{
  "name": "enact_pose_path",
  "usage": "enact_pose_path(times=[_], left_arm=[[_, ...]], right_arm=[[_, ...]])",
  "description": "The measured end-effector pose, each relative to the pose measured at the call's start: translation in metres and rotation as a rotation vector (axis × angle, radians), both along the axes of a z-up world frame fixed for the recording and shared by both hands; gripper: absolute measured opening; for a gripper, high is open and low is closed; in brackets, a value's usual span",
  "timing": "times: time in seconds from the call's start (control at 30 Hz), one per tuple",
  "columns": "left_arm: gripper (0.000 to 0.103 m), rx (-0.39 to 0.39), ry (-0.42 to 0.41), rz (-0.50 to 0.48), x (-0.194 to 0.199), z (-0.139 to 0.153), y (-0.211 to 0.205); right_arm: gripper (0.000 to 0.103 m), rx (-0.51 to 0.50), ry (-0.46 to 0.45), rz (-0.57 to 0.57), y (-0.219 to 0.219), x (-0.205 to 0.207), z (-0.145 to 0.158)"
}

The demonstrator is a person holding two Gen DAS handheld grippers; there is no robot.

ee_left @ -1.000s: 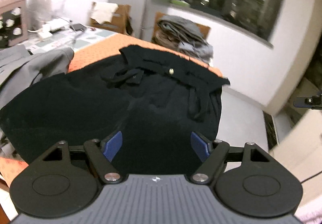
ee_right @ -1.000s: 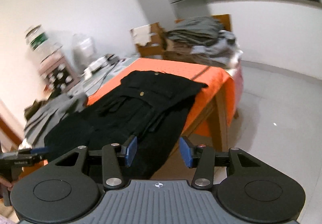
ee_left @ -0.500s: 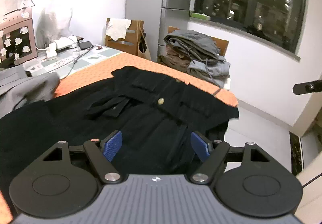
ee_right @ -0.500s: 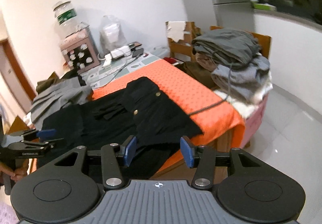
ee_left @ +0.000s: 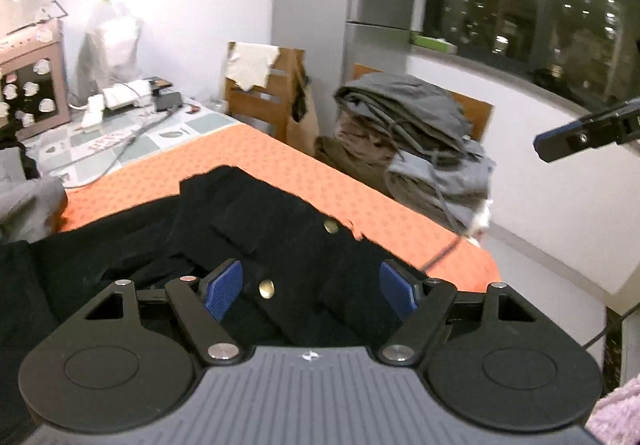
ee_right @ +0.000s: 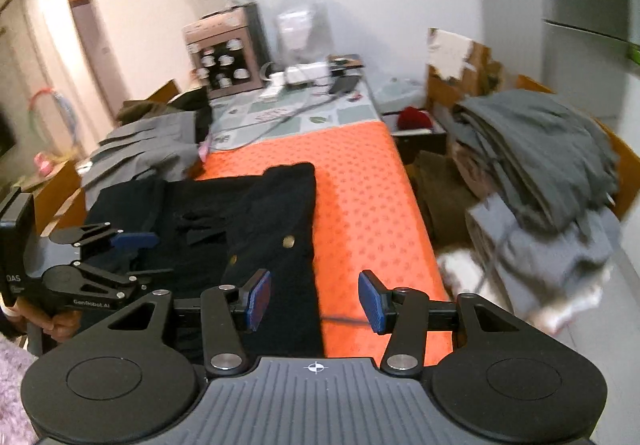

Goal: Fold clothes

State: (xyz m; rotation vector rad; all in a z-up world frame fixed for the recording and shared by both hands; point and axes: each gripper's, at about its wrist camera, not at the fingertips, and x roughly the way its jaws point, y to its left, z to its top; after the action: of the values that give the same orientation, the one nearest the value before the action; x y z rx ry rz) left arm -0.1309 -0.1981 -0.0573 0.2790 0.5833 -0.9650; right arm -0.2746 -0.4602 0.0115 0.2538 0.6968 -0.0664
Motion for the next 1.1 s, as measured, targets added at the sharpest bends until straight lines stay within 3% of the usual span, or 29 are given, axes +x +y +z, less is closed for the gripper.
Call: enact_pose_path(times=[0.13,0.4,0.63,0.87,1.1], left_arm=[[0.081,0.009,-0.023,0.102,0.002,0.0,-0.024],[0.081,-0.015,0.021,0.394,-0.011,0.002,-0.055],[0.082,0.005,0.071,0.752,-0.054,0.01,-0.087],[0.082,0.054,0.038,1.059,-0.091,0.01,-0.117],[0.082,0.064,0.039,1.304,-0.132,0.009,-0.151]], right_arm=[[0.051,0.016,-0.006,0.133,-0.041,0.038,-0.004],[0.051,0.089,0.02,0.435,-0.113,0.13,-0.022],[0.052,0.157,0.053,0.653,-0.156,0.217,-0.024],[0.052,0.212,0.052,0.856,-0.179,0.28,-0.025],[0.052,0.137,0.037,1.097,-0.207,0.329,-0.024]])
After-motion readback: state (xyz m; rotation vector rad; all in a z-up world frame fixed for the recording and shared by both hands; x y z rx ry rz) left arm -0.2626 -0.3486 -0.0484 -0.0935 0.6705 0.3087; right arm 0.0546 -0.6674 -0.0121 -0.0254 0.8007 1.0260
